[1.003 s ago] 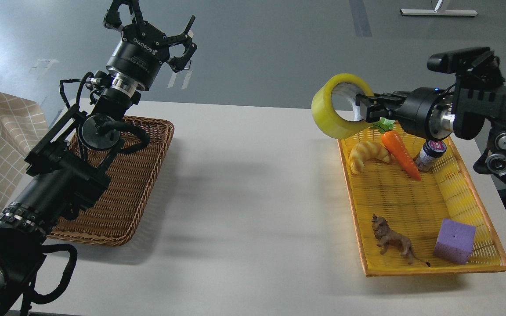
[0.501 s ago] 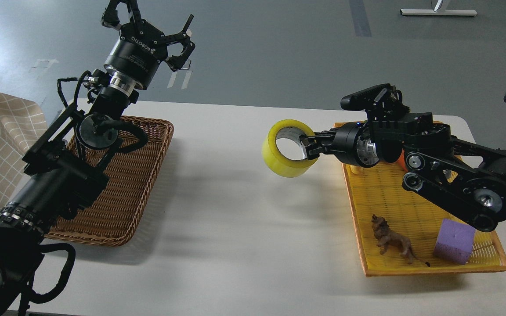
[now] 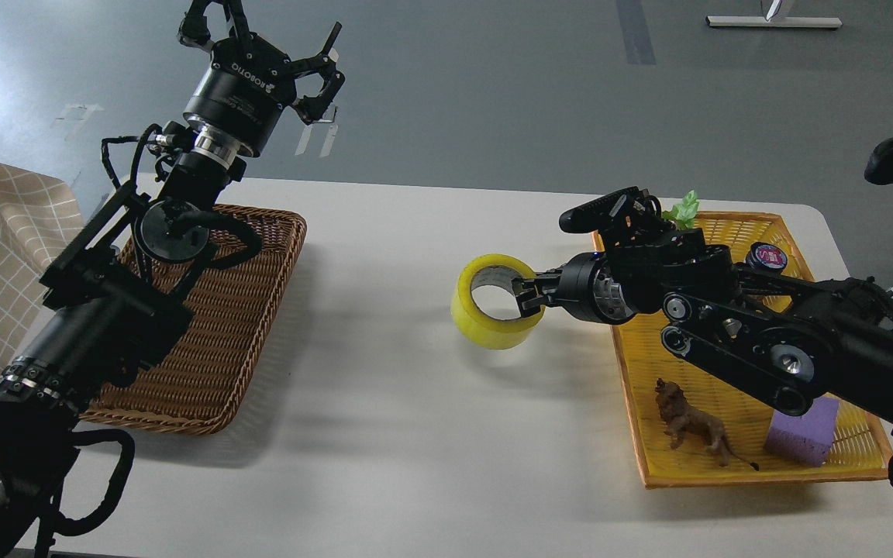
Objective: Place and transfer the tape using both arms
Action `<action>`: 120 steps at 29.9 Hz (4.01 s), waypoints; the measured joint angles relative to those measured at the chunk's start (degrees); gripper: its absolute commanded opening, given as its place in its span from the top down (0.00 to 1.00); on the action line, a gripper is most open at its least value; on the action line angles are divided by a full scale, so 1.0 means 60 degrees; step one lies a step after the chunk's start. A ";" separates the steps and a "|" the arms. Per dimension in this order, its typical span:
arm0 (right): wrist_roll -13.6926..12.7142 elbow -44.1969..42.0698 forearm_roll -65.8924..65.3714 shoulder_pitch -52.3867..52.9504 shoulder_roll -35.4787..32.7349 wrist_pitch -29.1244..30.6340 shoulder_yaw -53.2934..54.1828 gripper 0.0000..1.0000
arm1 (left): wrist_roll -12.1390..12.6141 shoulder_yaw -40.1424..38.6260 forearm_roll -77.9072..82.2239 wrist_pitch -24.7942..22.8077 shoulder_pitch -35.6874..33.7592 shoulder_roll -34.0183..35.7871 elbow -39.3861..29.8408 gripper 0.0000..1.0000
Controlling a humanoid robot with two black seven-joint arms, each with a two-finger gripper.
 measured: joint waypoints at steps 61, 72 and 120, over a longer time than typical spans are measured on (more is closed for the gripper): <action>0.0003 -0.1728 0.0047 -0.0156 0.1470 0.0000 0.0145 0.04 | -0.0013 -0.0069 0.0000 0.0000 0.0059 -0.0030 -0.0023 0.02; 0.0016 -0.0566 0.0099 0.0205 0.0035 0.0000 0.2385 0.00 | 0.0002 0.0085 0.0082 0.0000 0.0087 0.0041 -0.0013 0.02; -0.0140 -0.0660 1.4305 -0.3480 0.2172 -0.0083 1.2410 0.00 | -0.0014 0.0180 0.0472 0.0000 0.0146 0.0343 -0.0015 0.02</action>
